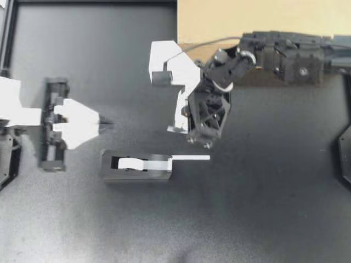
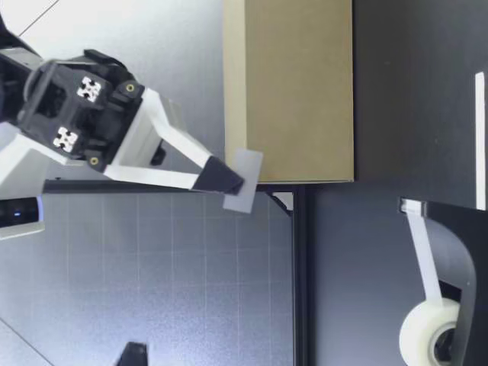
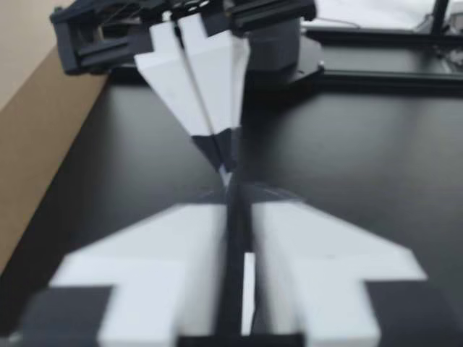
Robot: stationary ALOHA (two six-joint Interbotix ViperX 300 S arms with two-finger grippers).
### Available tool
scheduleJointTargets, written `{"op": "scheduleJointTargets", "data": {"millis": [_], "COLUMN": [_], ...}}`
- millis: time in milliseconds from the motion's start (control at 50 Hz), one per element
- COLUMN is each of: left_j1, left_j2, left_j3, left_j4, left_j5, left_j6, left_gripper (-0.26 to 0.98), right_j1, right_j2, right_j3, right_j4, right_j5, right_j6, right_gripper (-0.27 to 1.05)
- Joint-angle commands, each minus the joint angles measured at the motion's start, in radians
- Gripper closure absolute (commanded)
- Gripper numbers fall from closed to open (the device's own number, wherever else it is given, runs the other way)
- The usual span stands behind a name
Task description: Cut a small piece of tape from the tape dispenser then place it on the cardboard box's edge.
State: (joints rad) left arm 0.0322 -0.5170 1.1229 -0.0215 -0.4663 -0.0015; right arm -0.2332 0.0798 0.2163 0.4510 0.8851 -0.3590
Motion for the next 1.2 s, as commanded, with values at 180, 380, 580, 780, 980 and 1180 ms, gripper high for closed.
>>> {"op": "scheduleJointTargets", "data": {"millis": [180, 380, 580, 780, 980, 1180], "left_j1": [0.003, 0.003, 0.003, 0.003, 0.003, 0.003], "left_j2": [0.097, 0.152, 0.201, 0.219, 0.233, 0.236], "left_j3": [-0.081, -0.117, -0.137, -0.152, -0.163, -0.167], "left_j4": [-0.003, -0.003, -0.003, -0.012, -0.014, -0.015], "left_j5": [-0.049, -0.103, -0.150, -0.160, -0.161, -0.176], "left_j6": [-0.006, -0.025, -0.038, -0.035, -0.037, -0.037], "left_gripper": [0.32, 0.32, 0.32, 0.32, 0.32, 0.38], "right_j1": [0.044, 0.046, 0.046, 0.052, 0.052, 0.052], "right_j2": [-0.117, -0.123, -0.117, -0.114, -0.110, -0.109], "right_j3": [-0.028, -0.028, -0.034, -0.038, -0.041, -0.041], "right_j4": [-0.049, -0.049, -0.049, -0.049, -0.049, -0.049], "right_j5": [-0.104, -0.167, -0.189, -0.189, -0.189, -0.187], "right_j6": [0.011, 0.009, 0.009, 0.008, 0.009, 0.009], "right_gripper": [0.87, 0.87, 0.87, 0.87, 0.87, 0.87]}}
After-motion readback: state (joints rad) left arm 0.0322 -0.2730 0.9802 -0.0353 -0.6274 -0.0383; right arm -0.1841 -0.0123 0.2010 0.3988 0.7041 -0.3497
